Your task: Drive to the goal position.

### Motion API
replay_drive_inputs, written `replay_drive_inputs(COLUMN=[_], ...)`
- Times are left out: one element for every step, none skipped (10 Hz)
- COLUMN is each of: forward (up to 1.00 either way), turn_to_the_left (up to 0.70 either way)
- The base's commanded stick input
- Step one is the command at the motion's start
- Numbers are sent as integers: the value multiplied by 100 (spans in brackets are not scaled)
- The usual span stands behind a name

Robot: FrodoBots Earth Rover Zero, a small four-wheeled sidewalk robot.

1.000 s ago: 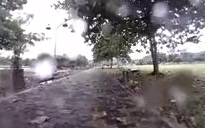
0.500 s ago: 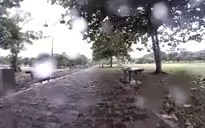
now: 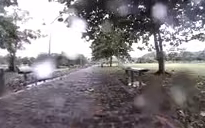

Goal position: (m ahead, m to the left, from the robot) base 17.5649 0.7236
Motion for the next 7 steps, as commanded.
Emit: replay_drive_inputs(forward=[70,70,70,70,70,70,70], turn_to_the_left=[4,0,0,0,0,0,0])
